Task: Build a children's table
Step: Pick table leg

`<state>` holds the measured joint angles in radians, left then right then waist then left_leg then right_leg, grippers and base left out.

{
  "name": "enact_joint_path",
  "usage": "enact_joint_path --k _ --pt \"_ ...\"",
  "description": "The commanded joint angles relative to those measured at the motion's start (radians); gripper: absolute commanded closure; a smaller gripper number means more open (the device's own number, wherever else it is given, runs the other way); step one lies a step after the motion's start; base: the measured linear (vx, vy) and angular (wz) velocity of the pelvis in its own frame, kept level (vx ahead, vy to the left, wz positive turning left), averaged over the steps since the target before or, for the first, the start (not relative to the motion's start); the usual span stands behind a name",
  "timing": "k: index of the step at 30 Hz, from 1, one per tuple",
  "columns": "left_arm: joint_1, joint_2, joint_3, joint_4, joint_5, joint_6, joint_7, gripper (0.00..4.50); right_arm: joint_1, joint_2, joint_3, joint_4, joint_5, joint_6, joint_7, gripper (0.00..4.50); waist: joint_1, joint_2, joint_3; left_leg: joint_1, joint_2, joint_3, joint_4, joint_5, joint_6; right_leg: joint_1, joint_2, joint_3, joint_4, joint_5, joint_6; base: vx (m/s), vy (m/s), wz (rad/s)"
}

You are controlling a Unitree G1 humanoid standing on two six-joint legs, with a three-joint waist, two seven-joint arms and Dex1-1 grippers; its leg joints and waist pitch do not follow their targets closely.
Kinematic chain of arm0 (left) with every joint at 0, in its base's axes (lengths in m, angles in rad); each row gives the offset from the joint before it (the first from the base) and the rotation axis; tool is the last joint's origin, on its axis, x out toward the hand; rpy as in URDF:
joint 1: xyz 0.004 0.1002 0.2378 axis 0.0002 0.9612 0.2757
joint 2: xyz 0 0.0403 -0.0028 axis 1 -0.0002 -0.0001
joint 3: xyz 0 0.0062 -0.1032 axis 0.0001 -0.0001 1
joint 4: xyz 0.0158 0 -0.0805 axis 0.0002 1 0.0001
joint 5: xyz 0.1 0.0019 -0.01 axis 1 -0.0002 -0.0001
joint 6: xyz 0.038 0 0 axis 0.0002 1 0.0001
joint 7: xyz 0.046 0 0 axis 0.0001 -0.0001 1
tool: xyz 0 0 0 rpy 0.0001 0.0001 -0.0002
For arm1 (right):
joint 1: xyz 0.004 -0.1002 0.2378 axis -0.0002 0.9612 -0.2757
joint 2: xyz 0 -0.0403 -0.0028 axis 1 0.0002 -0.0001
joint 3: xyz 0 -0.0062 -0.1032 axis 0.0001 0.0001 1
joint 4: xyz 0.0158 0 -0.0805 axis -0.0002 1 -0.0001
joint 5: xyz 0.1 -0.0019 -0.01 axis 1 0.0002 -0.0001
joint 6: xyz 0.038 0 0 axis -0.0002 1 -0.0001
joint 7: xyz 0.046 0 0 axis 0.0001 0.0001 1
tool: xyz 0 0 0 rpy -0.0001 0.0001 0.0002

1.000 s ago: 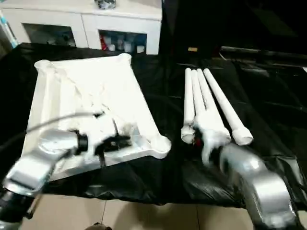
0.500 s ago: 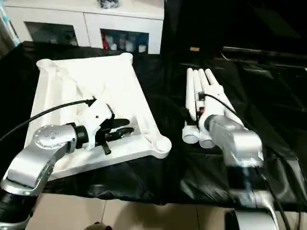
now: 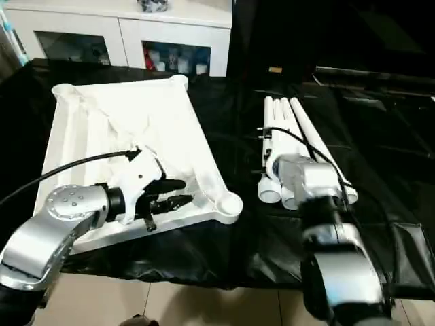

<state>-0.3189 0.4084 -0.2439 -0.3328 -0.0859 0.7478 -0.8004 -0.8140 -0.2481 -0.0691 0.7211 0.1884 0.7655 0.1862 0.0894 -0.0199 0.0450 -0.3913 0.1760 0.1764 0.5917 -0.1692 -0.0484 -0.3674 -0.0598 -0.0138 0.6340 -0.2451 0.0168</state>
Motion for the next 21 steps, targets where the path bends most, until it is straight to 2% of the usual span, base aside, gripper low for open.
enact_joint_path --k 1,15,19,20,21 --pt "-0.001 0.004 -0.01 -0.027 -0.008 0.022 0.003 2.85 -0.03 -0.007 0.0 0.061 -0.016 -0.006 0.01 0.0 -0.001 0.003 -0.063 0.028 0.039 -0.01 -0.059 -0.073 -0.041 0.031 -0.059 0.024 -0.053 0.133 -0.219 0.0 0.0 0.0" --pt "-0.013 0.028 -0.008 -0.051 -0.03 0.073 0.014 2.85 -0.151 -0.028 -0.021 0.258 -0.028 -0.024 0.015 0.0 0.0 0.005 -0.064 0.026 0.039 -0.009 -0.056 -0.085 -0.042 0.03 -0.059 0.024 -0.051 0.119 -0.229 0.0 0.0 0.0" --pt "-0.013 0.033 -0.023 -0.057 -0.036 0.075 0.012 2.85 -0.159 -0.032 -0.016 0.31 -0.032 -0.01 0.02 0.0 0.001 0.003 -0.063 0.026 0.039 -0.008 -0.057 -0.093 -0.042 0.029 -0.061 0.024 -0.052 0.104 -0.23 0.0 0.0 0.0" --pt "-0.013 0.035 -0.026 -0.058 -0.038 0.074 0.009 2.83 -0.159 -0.031 -0.018 0.317 -0.031 -0.008 0.016 0.19 0.002 0.004 -0.063 0.025 0.04 -0.009 -0.057 -0.092 -0.043 0.03 -0.061 0.024 -0.052 0.104 -0.23 0.0 0.0 0.0" --pt "-0.017 0.042 -0.038 -0.058 -0.039 0.069 -0.001 2.83 -0.158 -0.032 -0.02 0.342 -0.033 -0.01 0.009 0.19 0.001 0.004 -0.063 0.025 0.039 -0.009 -0.056 -0.092 -0.043 0.029 -0.06 0.024 -0.051 0.107 -0.231 0.0 0.0 0.0"
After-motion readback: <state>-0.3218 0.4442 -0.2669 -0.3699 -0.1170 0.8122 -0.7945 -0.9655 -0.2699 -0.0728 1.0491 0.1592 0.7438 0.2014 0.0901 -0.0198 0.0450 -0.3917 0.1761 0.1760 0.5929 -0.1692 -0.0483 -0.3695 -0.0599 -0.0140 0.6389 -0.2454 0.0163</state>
